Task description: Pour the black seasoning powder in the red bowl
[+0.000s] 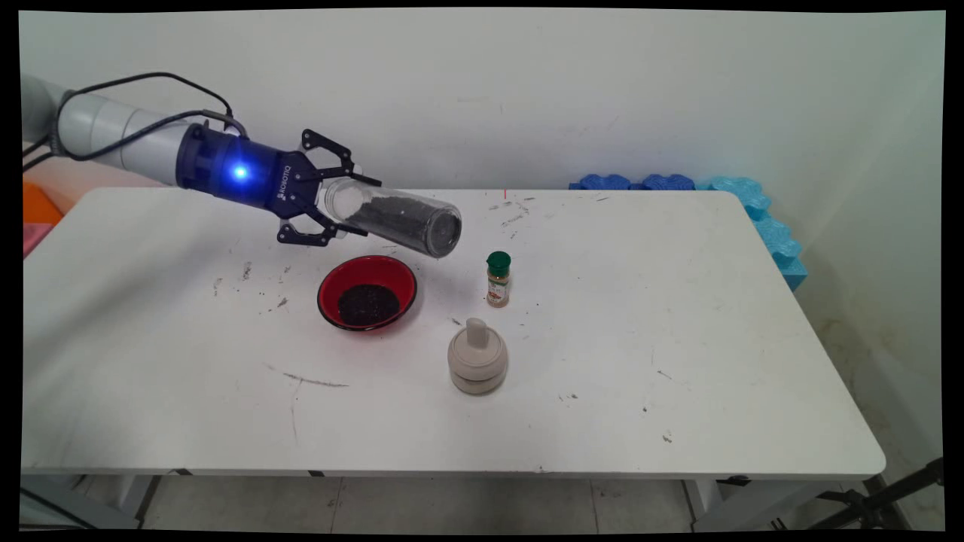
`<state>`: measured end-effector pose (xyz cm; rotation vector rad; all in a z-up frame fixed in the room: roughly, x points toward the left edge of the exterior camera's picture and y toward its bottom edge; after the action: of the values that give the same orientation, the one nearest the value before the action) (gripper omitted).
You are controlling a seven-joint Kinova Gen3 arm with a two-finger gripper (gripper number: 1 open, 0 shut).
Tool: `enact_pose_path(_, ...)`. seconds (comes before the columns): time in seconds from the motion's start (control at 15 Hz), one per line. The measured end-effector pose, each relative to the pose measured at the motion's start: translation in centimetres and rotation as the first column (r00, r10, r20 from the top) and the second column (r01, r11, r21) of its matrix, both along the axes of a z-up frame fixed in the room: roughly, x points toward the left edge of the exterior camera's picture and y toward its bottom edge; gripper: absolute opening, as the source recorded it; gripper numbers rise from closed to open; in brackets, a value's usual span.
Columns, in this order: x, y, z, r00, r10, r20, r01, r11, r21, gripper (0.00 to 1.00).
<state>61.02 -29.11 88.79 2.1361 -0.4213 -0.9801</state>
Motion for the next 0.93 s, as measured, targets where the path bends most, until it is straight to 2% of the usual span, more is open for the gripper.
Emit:
enact_pose_path(0.27,0.5,0.2,0.8,0.997,-0.033,0.069,0.037,0.997,-0.068,0.00)
enact_pose_path(0.47,0.8,0.5,1.6,0.989,-0.060,0.133,0.077,0.989,-0.126,0.00)
enact_pose_path(0.73,1.1,0.6,3.0,0.964,-0.101,0.245,0.156,0.964,-0.215,0.00)
enact_pose_path(0.93,1.3,0.6,4.1,0.935,-0.129,0.331,0.228,0.933,-0.279,0.00)
